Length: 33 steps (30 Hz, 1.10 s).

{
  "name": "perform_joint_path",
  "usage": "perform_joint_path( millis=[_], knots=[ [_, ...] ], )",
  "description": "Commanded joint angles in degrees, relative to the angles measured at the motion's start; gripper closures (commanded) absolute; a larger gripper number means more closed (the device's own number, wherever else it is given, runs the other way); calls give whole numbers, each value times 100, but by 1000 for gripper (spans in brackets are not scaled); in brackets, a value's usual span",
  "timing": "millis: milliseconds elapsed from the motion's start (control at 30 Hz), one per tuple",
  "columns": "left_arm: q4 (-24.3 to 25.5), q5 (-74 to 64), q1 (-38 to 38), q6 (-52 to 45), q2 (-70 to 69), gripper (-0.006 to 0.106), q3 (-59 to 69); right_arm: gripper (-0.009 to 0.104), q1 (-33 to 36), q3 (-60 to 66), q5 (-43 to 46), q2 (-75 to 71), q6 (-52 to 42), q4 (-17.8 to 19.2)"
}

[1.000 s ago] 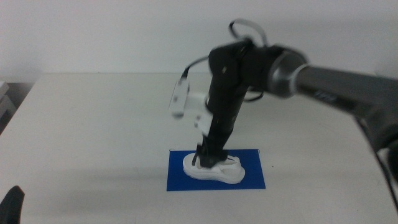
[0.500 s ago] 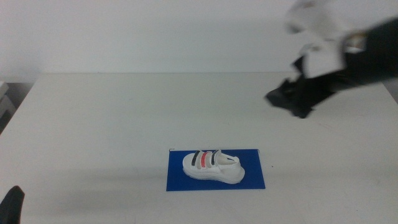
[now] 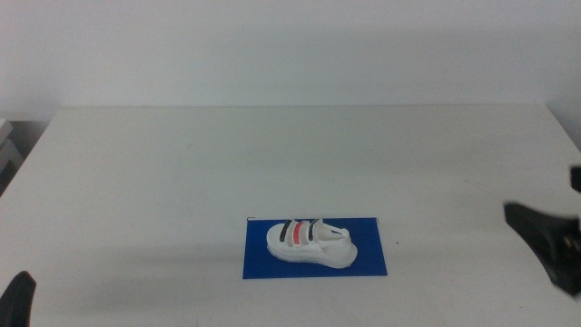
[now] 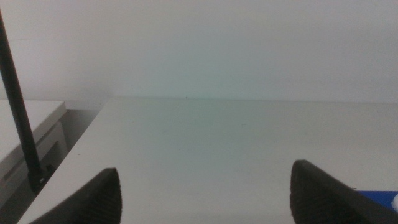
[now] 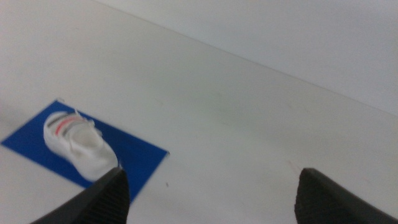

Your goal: Use one arm to grab the shoe from the table and place it on the mat.

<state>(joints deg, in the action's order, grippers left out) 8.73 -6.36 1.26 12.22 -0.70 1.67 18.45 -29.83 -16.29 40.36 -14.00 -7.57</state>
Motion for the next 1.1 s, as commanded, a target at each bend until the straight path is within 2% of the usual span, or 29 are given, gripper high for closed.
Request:
perform_joint_path(
  millis=[0, 100, 367, 767, 1067],
  knots=[
    [0, 451, 19, 35, -80, 8, 45, 25, -54, 176, 470, -418, 135, 309],
    [0, 451, 19, 35, -80, 8, 45, 25, -54, 603, 463, -1059, 140, 474],
    [0, 451, 19, 35, -80, 8, 45, 25, -54, 1568, 435, -2621, 140, 480],
    [0, 451, 19, 35, -80, 8, 45, 25, -54, 2717, 487, -4210, 140, 423],
    [0, 452, 19, 35, -71, 8, 45, 25, -47, 3175, 962, -4249, 137, 420]
  ],
)
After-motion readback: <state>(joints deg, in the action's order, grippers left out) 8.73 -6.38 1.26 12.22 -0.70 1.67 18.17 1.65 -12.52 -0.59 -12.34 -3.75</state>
